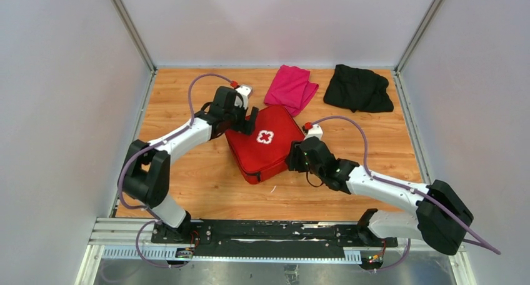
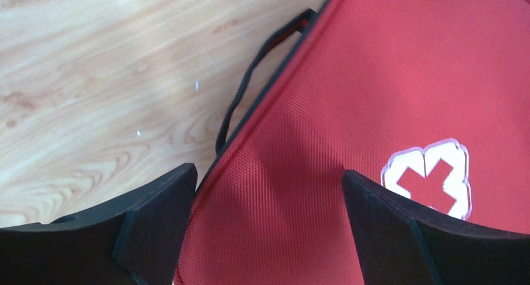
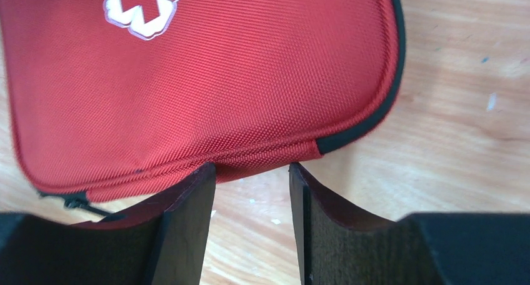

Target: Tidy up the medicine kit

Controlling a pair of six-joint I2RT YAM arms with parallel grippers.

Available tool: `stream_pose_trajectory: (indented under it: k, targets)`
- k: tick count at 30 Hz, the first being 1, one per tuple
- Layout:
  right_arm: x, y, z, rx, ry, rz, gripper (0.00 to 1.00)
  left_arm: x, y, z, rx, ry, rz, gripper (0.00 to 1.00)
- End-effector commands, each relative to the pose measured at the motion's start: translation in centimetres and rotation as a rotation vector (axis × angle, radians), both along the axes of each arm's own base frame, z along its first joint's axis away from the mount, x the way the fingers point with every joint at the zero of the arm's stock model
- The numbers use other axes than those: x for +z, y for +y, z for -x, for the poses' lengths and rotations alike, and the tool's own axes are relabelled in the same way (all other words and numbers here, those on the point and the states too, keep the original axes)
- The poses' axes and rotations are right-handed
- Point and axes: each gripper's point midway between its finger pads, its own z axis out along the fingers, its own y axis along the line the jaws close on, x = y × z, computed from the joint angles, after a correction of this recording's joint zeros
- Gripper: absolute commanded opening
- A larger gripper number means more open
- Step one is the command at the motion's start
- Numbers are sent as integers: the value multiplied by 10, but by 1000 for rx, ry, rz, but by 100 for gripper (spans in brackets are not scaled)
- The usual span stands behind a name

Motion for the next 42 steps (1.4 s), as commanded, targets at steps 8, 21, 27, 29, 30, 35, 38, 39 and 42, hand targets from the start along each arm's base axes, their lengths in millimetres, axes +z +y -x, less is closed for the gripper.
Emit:
stream_pose_trajectory:
  k: [8, 21, 27, 29, 30, 35, 38, 39, 42]
  targets:
    - [35, -30, -43, 82, -197, 181, 54, 6, 23, 103, 54, 69, 174, 94]
    - [53, -24, 58, 315, -258, -19, 60, 33, 55, 107, 177, -33, 130, 96]
    - [36, 15, 99, 371, -193, -12, 60, 18, 51, 105, 173, 9, 115, 96]
    - [29, 29, 104, 351, -169, -32, 58, 17, 50, 103, 171, 15, 110, 95]
    - [25, 34, 104, 341, -169, -27, 58, 17, 50, 103, 171, 16, 109, 95]
    - [10, 58, 99, 295, -173, -48, 57, 12, 47, 104, 160, 30, 119, 93]
    - [6, 70, 97, 289, -187, -66, 56, 9, 44, 104, 153, 43, 122, 93]
    - [5, 73, 95, 280, -187, -66, 56, 9, 44, 104, 152, 46, 123, 93]
    - [-2, 74, 92, 238, -187, -61, 55, 8, 43, 104, 147, 51, 123, 93]
